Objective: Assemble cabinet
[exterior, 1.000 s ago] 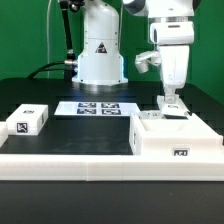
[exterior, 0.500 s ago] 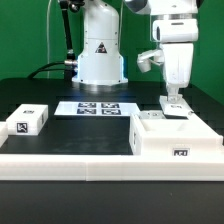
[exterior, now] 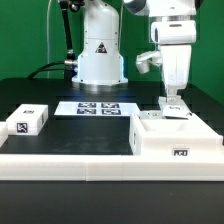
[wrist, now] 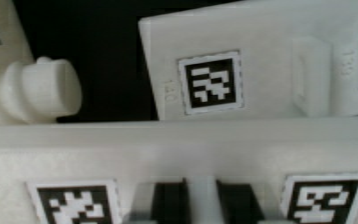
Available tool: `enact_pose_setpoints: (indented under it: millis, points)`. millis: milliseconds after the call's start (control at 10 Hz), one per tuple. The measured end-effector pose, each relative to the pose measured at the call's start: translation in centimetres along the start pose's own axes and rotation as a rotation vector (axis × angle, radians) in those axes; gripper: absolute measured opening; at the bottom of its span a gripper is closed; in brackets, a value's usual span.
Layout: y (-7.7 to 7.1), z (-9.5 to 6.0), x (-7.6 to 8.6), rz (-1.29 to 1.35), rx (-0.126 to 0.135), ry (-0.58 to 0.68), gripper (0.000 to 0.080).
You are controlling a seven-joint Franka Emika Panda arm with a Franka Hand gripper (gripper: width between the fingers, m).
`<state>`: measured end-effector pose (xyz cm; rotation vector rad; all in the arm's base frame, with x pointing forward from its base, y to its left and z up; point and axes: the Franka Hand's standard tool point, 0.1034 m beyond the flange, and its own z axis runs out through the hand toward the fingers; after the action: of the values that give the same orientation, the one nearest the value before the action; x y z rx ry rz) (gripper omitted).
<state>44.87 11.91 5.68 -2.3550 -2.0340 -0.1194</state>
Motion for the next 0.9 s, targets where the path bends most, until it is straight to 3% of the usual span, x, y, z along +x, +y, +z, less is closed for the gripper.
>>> enact_pose_setpoints:
  millis: [900]
  points:
    - [1.0,-0.1,-0.2,-0.003,0.012,-0.01,0.0071]
